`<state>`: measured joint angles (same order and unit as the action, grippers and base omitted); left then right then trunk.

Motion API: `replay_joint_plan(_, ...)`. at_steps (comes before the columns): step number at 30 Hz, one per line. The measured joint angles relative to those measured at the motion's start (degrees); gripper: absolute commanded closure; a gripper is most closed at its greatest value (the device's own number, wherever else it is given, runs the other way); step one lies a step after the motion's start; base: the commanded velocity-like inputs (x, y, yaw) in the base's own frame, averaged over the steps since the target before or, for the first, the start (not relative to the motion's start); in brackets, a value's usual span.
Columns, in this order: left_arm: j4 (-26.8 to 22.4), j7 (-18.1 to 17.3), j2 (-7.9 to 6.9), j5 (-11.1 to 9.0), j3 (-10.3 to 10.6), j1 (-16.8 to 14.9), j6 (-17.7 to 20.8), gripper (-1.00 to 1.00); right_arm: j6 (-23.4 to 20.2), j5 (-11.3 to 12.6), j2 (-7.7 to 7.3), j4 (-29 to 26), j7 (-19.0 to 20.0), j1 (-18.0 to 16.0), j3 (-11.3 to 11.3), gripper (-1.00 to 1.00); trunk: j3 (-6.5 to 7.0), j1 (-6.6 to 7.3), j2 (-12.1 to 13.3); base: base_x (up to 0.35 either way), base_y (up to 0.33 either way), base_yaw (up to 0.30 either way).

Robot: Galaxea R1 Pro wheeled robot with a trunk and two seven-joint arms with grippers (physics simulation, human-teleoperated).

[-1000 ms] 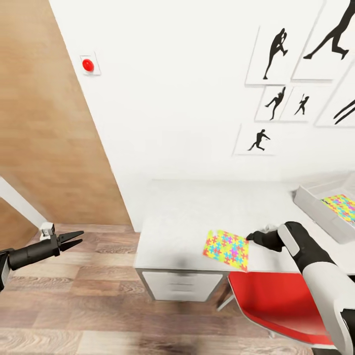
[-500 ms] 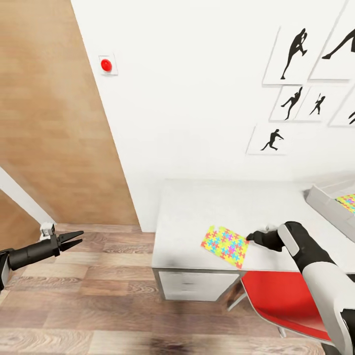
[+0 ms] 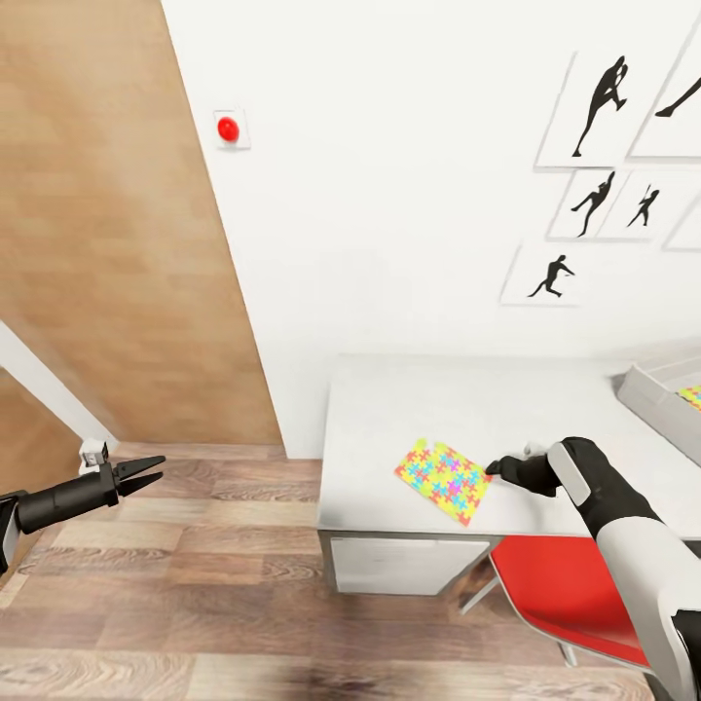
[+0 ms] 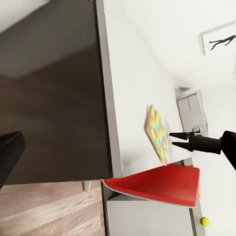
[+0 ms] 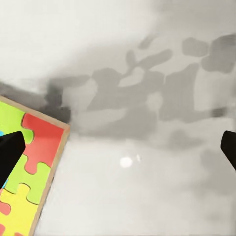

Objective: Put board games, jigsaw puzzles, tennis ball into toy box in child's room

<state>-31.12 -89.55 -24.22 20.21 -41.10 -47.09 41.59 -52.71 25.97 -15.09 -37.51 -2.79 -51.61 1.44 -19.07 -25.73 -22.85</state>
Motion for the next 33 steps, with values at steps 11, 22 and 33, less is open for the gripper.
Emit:
replay_joint_plan(11, 0.01, 0.00, 0.06, 0.00, 0.00, 0.00, 0.00, -1.00, 0.01, 0.55, -0.03, 0.16, 0.03, -0.01, 0.05, -1.00, 0.00, 0.00, 0.00, 0.081, 0.113, 0.000)
replay_joint_plan(22, 0.00, 0.00, 0.09, 0.00, 0.00, -0.01, 0.01, -1.00, 0.02, 0.37, 0.01, 0.02, 0.06, 0.00, 0.07, -1.00, 0.00, -0.01, 0.01, 0.005, 0.172, 0.000)
replay_joint_plan(33, 0.01, 0.00, 0.09, 0.01, 0.00, -0.01, 0.02, -1.00, 0.10, 0.44, -0.06, 0.08, 0.07, 0.00, 0.11, -1.00, 0.00, -0.01, 0.01, 0.000, 0.103, 0.000)
